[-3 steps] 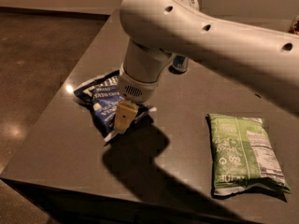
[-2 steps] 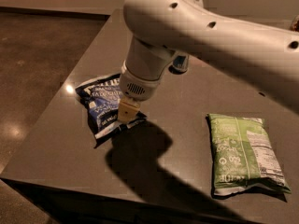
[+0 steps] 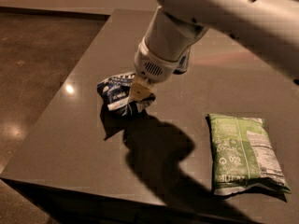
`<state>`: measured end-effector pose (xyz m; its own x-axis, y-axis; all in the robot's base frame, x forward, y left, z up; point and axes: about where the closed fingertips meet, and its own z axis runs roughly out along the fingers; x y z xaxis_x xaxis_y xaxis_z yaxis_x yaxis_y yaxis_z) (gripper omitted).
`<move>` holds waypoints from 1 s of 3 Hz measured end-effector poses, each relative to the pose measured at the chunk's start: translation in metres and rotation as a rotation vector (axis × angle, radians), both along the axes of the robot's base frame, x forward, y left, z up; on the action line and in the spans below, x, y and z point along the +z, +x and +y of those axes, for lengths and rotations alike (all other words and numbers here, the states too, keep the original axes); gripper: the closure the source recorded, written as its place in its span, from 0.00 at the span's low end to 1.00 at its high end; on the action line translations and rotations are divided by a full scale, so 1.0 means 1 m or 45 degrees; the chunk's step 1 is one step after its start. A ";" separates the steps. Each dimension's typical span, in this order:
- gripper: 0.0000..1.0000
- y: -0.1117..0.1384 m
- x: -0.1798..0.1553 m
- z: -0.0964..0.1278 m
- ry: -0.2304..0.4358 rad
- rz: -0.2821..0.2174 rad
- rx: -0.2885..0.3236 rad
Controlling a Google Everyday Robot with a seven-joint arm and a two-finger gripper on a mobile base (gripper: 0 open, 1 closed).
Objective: Pick blue chip bag
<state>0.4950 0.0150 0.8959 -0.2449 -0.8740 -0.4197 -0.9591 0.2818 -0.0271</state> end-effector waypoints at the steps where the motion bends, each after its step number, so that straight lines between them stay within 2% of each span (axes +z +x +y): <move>1: 1.00 0.006 0.034 -0.012 0.099 -0.049 -0.005; 3: 1.00 0.001 0.080 -0.024 0.247 -0.159 0.028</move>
Offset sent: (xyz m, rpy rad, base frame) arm 0.0076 -0.0314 0.0940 0.2307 -0.1388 0.0171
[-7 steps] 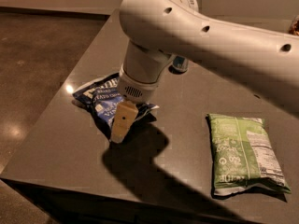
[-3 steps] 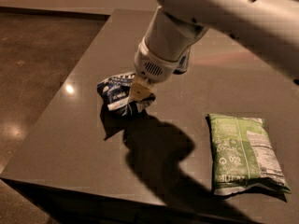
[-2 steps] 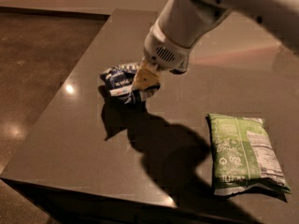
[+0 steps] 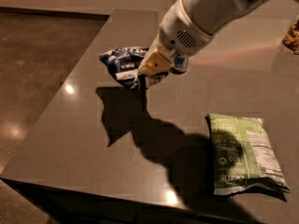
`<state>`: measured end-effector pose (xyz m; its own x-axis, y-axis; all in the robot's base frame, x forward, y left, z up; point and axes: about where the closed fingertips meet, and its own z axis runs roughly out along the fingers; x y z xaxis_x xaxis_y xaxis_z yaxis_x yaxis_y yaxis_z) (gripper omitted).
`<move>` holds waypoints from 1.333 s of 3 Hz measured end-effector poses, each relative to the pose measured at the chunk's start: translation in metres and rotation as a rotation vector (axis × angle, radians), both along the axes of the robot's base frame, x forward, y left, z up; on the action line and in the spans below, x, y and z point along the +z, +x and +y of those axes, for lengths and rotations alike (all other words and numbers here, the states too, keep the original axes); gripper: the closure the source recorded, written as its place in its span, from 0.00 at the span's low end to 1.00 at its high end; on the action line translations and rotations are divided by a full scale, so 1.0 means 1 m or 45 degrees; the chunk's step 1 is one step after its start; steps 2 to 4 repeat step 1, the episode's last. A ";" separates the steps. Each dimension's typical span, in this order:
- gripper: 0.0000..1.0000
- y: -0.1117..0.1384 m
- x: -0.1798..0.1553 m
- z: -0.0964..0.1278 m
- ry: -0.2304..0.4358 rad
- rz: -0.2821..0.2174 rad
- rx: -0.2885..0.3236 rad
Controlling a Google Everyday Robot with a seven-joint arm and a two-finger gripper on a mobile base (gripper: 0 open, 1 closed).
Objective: Pick blue chip bag
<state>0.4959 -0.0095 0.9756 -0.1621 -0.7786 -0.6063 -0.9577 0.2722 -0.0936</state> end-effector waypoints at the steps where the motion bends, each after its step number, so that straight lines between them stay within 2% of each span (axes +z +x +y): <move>1: 1.00 -0.001 0.003 -0.001 0.011 -0.009 0.006; 4: 1.00 -0.001 0.003 -0.001 0.011 -0.009 0.006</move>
Offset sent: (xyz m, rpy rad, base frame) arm 0.0000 0.0000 0.0000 0.0000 0.0000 0.0000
